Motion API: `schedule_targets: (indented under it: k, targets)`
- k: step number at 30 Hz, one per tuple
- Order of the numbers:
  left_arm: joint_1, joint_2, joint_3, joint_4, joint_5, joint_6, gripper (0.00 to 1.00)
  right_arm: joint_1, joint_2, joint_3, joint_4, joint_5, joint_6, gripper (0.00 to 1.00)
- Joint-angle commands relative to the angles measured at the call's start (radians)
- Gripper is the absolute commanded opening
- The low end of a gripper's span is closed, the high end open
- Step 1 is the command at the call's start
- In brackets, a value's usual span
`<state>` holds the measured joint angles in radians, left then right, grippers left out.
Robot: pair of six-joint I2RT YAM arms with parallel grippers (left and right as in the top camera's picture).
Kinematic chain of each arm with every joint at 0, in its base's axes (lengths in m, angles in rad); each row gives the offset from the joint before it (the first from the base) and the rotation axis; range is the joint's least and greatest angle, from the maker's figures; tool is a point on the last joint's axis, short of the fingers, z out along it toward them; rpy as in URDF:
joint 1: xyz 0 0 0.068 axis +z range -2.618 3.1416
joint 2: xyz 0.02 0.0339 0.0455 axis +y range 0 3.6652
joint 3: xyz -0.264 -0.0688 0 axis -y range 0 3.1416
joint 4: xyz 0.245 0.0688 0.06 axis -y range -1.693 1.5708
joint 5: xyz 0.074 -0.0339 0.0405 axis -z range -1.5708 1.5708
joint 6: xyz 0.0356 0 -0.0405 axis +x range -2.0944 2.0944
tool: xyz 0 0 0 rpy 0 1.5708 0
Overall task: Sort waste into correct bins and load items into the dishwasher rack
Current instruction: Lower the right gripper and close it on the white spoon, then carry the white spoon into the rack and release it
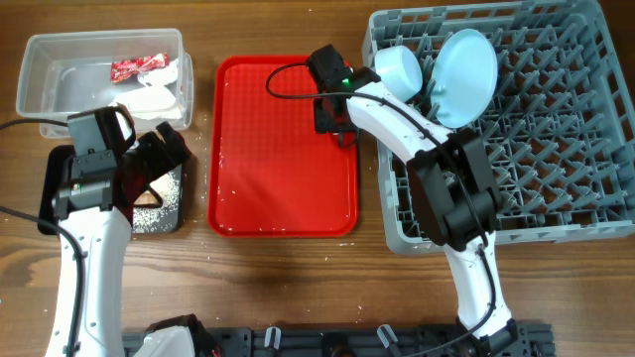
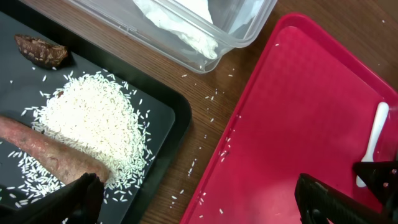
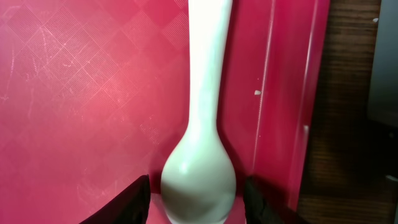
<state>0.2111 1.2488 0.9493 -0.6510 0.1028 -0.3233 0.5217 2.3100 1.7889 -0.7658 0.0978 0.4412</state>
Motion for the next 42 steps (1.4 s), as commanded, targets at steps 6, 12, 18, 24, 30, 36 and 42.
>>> schedule_targets:
  k: [6, 12, 18, 24, 30, 36, 42]
  targets:
    - [0.007, -0.009, 0.014, 0.0, -0.003, 0.001, 1.0, -0.006, 0.067, -0.017, -0.013, -0.017, 0.003, 0.3]
    - [0.007, -0.009, 0.014, 0.0, -0.003, 0.001, 1.0, -0.006, 0.067, -0.017, -0.018, -0.017, 0.004, 0.21]
    - [0.007, -0.009, 0.014, 0.0, -0.003, 0.001, 1.0, -0.006, 0.067, -0.016, -0.025, -0.018, 0.003, 0.18]
    - [0.007, -0.009, 0.014, 0.0, -0.003, 0.001, 1.0, -0.006, 0.053, -0.016, -0.047, -0.017, 0.003, 0.26]
    - [0.007, -0.009, 0.014, 0.0, -0.003, 0.001, 1.0, -0.006, 0.027, -0.016, -0.04, -0.017, -0.001, 0.17]
    - [0.007, -0.009, 0.014, 0.0, -0.003, 0.001, 1.0, -0.006, 0.019, -0.012, -0.041, -0.017, -0.053, 0.04]
    - [0.007, -0.009, 0.014, 0.0, -0.003, 0.001, 1.0, -0.006, -0.094, 0.046, -0.109, -0.022, -0.133, 0.04]
